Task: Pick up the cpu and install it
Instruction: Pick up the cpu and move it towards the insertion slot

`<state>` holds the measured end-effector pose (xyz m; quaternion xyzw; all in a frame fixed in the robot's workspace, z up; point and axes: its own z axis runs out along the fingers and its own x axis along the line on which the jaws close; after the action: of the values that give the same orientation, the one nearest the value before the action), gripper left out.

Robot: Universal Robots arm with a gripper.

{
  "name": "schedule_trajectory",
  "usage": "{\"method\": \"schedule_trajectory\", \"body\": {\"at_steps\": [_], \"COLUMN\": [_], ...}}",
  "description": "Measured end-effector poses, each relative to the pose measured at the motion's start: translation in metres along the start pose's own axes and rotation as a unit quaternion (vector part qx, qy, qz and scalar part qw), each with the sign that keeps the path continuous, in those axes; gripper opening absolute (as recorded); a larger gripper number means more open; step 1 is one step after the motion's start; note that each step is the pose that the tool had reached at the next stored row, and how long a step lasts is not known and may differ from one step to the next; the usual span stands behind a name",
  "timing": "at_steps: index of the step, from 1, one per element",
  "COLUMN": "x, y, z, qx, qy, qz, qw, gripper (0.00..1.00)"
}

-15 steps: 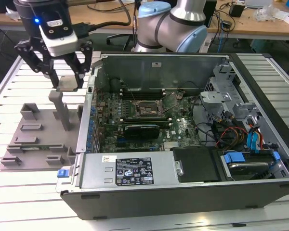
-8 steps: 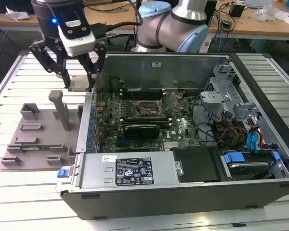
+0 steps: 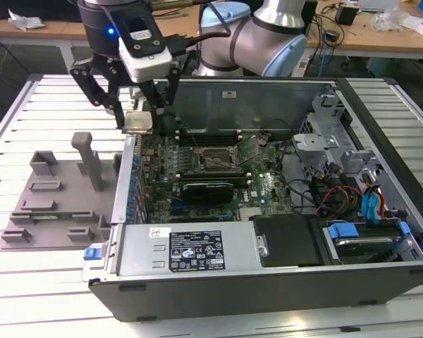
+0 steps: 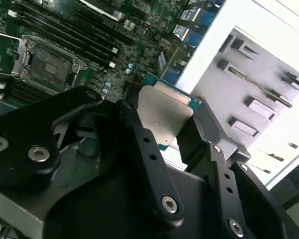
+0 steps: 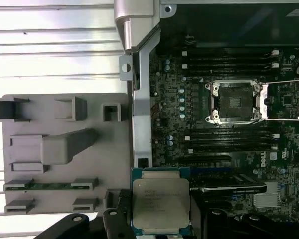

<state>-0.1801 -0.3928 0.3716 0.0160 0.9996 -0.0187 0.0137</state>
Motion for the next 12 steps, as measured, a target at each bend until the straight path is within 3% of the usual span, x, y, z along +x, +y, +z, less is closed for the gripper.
{"method": "schedule_trajectory", "body": {"at_steps": [5,12], "x": [-0.0265,-0.0487], "y": [0.0008,0.0016], "z": [0.0007,0.0013], "qx": [0.0,0.0], "qy": [0.0,0.0], "qz": [0.0,0.0], "qw": [1.0,1.0], "gripper": [0.55,0.55]}}
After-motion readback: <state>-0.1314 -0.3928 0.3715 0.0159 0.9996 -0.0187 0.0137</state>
